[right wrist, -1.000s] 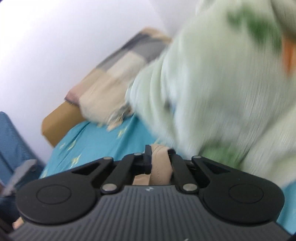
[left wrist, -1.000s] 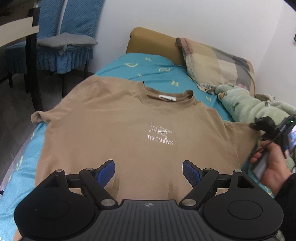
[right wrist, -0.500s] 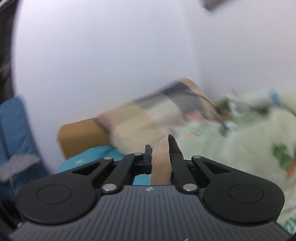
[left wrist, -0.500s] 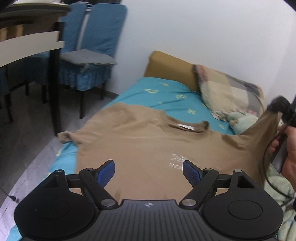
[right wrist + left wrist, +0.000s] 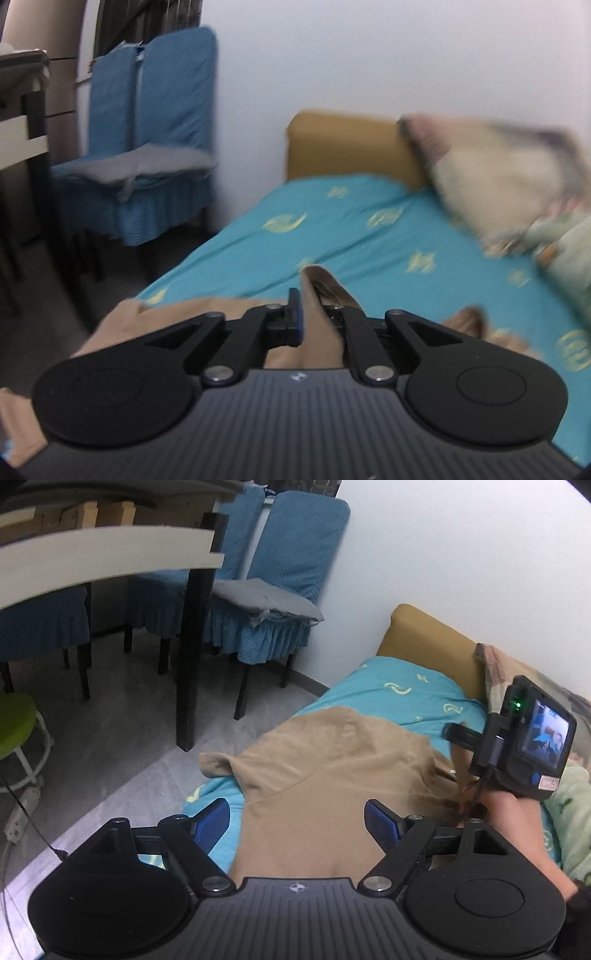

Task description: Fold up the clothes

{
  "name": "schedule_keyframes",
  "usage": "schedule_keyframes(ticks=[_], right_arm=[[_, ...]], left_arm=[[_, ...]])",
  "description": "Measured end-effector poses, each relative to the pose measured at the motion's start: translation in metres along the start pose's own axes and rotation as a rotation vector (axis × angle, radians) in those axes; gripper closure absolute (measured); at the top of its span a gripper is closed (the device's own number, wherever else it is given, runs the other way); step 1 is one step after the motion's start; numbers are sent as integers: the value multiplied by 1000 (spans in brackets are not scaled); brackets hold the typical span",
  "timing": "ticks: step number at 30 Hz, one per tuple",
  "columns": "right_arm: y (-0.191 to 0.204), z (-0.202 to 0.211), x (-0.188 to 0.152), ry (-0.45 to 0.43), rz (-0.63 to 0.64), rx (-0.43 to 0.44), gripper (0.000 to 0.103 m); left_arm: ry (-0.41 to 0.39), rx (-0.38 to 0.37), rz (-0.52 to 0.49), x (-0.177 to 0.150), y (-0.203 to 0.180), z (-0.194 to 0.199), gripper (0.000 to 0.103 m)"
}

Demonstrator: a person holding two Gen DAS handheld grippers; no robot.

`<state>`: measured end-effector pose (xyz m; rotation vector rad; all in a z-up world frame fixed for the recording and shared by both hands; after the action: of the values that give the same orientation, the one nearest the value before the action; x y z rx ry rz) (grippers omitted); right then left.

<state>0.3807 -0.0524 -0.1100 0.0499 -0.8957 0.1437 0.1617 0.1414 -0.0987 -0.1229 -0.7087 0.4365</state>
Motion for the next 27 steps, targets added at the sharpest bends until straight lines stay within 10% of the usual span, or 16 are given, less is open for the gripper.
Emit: schedule_keyframes(ticks=[3,13,27], right_arm=[[-3,13,-6,16,-3,67,15],[-47,173,-50,-93,-85,121,16],[-123,383,-221,-5,-377,33,16]], left_arm=[[3,-17,-13,2,-3,-3,21],[-63,-82,-141,-9,-30,22,21],[13,-225,-423,-104,-100,79,21]])
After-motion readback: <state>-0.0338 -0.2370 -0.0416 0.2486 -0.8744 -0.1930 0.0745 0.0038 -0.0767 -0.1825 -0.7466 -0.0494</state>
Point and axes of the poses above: each gripper's, at about its wrist camera, not at the fingertips, and z roughly against the way its jaws point, y to its left, x to its top, the point moved 6 cm from there along -z, roughly the way its jaws point, and after that the axes turned 11 degrees about y, right-handed, at the moved point
